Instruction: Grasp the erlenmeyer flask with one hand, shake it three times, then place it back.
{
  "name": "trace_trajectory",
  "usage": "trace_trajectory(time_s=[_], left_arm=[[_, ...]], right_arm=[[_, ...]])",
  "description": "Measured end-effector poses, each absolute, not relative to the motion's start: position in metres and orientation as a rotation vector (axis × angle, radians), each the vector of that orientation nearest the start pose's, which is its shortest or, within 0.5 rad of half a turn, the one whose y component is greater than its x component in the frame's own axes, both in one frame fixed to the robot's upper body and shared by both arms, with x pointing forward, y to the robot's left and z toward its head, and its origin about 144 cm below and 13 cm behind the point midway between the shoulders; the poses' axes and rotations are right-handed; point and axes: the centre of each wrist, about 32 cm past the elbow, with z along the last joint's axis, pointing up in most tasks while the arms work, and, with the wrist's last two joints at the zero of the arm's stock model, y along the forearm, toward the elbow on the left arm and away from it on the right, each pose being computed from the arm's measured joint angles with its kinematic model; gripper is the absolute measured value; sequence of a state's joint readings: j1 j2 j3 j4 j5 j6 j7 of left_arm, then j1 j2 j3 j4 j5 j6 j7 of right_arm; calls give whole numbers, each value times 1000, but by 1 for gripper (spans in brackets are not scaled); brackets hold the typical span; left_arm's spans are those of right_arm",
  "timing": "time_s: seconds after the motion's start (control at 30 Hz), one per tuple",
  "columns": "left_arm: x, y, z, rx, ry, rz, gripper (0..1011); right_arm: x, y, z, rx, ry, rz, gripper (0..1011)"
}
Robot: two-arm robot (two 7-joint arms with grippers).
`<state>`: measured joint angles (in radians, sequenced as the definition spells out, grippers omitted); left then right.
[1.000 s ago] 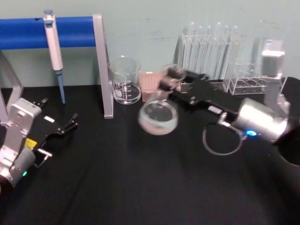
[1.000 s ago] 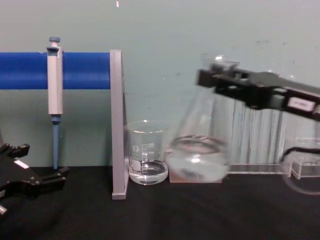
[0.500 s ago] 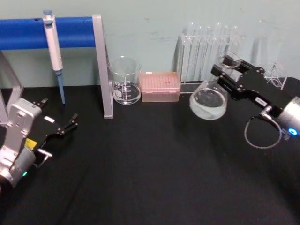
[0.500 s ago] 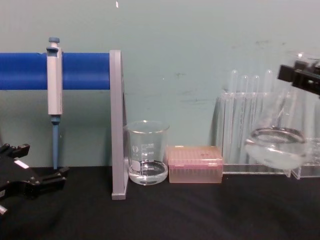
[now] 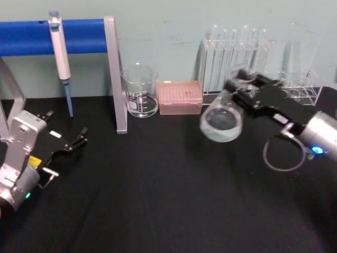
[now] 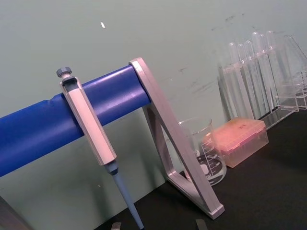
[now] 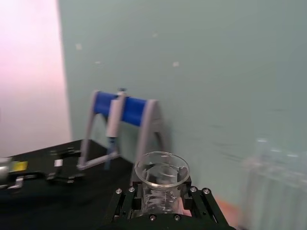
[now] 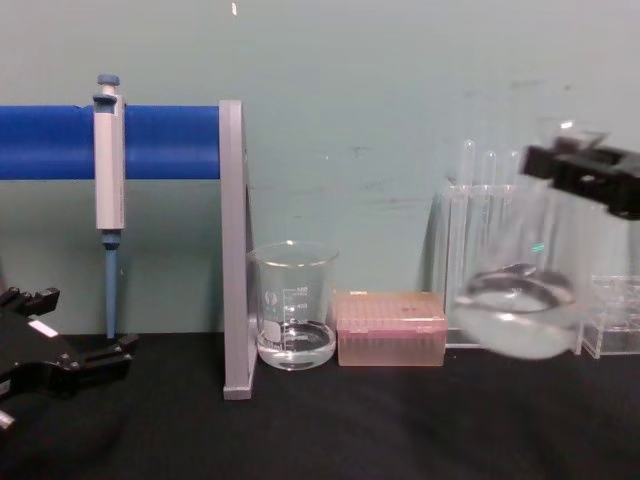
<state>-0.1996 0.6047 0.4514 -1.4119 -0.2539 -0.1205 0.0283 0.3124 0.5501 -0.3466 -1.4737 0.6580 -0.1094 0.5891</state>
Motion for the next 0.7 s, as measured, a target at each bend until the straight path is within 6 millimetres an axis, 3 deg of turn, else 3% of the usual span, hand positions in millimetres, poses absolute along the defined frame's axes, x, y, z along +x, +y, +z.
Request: trace_trajectory(time_s=[0.47, 0.7], left_arm=[[489, 310, 1140, 305, -285, 1248, 1001], [489, 310, 1140, 304, -285, 1248, 1001]], right_arm=[[547, -239, 1210, 101, -35, -384, 449], [550, -219, 1209, 91, -20, -277, 449]])
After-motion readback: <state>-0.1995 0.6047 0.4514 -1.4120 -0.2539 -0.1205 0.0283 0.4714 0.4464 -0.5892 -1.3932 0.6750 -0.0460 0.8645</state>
